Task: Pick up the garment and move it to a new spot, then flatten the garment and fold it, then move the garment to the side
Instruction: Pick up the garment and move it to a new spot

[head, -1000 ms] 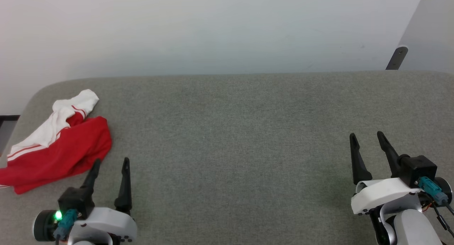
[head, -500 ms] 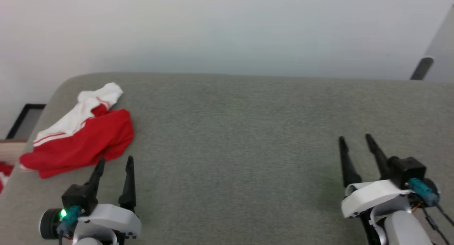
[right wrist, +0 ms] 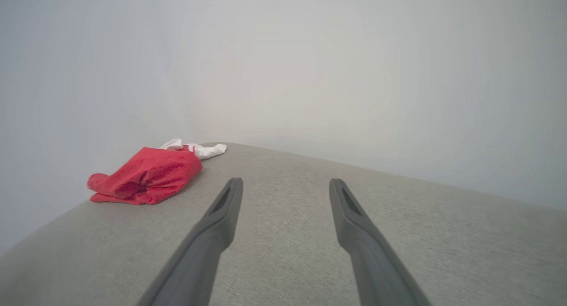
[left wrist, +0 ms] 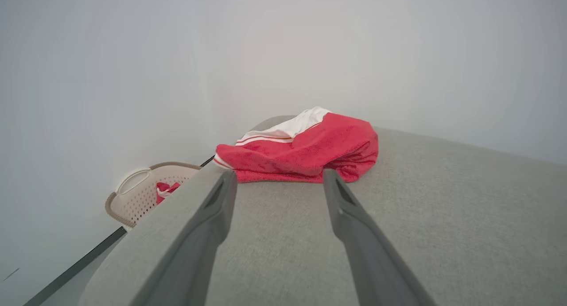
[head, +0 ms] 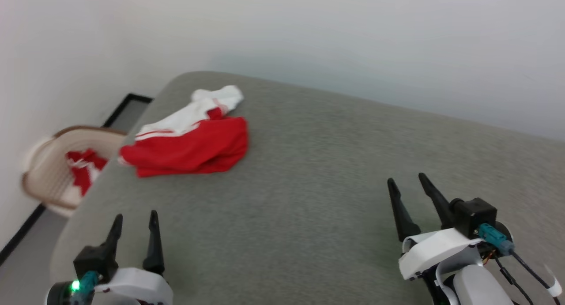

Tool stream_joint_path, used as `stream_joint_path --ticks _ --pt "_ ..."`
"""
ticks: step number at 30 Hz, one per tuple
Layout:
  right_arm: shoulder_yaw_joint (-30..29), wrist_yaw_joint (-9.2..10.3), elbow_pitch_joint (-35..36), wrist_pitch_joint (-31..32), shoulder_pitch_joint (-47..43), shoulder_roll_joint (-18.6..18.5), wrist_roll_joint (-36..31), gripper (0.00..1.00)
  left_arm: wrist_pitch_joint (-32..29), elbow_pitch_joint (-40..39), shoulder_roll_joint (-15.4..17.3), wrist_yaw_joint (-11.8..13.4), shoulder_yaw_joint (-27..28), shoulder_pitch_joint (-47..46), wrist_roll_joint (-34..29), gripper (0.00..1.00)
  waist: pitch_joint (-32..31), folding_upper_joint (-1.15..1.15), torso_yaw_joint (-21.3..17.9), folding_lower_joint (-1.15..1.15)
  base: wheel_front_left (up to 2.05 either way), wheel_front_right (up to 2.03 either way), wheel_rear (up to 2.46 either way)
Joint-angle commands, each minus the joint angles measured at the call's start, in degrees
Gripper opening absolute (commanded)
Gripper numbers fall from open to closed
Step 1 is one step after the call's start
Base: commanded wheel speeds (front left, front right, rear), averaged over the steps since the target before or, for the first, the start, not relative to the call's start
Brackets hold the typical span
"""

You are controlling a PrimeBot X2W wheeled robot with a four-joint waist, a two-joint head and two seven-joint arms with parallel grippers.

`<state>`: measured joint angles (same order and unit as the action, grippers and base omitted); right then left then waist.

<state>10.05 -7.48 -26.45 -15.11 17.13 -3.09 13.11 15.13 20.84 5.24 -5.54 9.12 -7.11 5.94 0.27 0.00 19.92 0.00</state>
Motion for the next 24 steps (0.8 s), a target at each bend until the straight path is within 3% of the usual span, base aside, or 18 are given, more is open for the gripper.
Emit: stream_joint_path --ticks 1,15,20,24 --pt "0.5 -0.02 -0.1 -0.1 0.6 0.2 0.3 1.00 0.0 -0.2 -0.3 0.2 0.0 0.7 -0.4 1.00 -1.2 0.00 8.3 0.00 0.00 0.00 0.00" --pt "17.4 -0.01 -5.3 0.0 11.1 0.1 6.5 1.00 0.0 -9.3 -2.3 4.9 5.8 7.5 4.4 1.00 3.3 0.00 11.6 0.00 0.00 0.00 0.00" --pt "18.7 -0.01 -5.8 -0.1 12.1 0.2 7.5 1.00 0.0 -10.5 -2.3 5.4 4.6 8.7 5.5 1.00 3.6 0.00 11.5 0.00 0.00 0.00 0.00" --pt "17.0 -0.01 -5.3 -0.1 10.6 0.1 6.9 1.00 0.0 -9.5 -2.2 3.5 3.5 7.4 4.3 1.00 3.4 0.00 11.0 0.00 0.00 0.00 0.00"
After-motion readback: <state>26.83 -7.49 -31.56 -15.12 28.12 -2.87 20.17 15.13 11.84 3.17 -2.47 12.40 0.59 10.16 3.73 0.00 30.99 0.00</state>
